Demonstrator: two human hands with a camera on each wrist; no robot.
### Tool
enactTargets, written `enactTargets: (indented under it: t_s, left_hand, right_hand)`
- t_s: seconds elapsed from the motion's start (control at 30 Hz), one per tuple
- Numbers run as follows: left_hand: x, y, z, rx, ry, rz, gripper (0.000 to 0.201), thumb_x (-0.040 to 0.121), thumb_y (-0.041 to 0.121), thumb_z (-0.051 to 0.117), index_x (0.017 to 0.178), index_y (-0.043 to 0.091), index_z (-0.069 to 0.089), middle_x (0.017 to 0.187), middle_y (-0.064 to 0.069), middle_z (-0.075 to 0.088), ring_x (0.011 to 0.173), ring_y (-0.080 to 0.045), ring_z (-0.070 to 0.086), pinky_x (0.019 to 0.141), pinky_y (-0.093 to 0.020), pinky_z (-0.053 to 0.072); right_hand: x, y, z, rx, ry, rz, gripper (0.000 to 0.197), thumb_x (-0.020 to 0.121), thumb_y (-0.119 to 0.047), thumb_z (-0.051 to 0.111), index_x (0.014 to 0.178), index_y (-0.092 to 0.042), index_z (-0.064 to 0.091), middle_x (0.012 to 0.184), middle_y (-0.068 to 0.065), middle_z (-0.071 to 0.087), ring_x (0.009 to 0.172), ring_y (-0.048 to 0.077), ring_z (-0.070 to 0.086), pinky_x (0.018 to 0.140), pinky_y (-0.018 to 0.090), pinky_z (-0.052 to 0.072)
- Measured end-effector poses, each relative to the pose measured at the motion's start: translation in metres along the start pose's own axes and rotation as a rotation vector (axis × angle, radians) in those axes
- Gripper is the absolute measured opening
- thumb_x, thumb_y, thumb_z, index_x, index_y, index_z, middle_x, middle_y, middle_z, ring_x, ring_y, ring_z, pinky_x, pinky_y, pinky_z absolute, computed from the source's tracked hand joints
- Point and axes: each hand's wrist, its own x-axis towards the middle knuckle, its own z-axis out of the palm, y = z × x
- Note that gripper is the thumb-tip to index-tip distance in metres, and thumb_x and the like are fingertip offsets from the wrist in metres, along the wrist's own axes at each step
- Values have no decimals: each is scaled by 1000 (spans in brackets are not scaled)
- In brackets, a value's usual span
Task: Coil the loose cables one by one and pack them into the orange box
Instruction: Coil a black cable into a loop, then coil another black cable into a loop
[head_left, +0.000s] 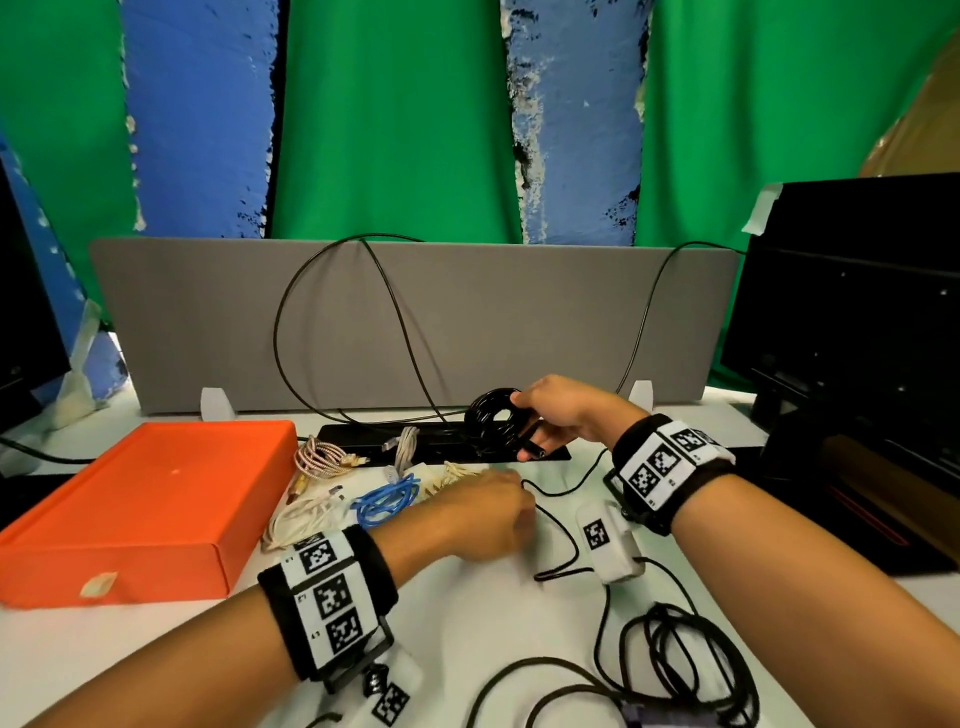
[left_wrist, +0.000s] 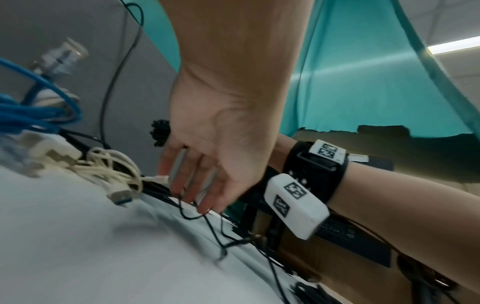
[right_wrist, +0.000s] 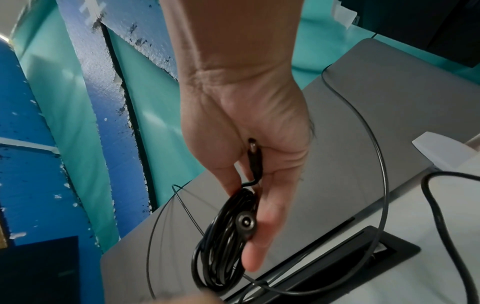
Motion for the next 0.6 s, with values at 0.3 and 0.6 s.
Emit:
enactTargets:
  t_s: [0.3,0.6]
  left_hand:
    - [0,-46,-5,238,-314,-359,56,99,49,39,129,6,57,133,-12,57,120,-30,53,96,-36,42]
    - [0,-55,-7,218,-222,-421,56,95,54,43,132,14,57,133,-8,57,118,-29,55,90,-38,49]
  right_hand:
    - [18,19,8,-84,6,178,25,107,-16,42,109,6,53,93,25,70,58,31,71,62,39,63]
    - [36,33,28,-163,-48,148,36,104,-34,52,107,2,59,80,16,68,66,26,67,81,41,62]
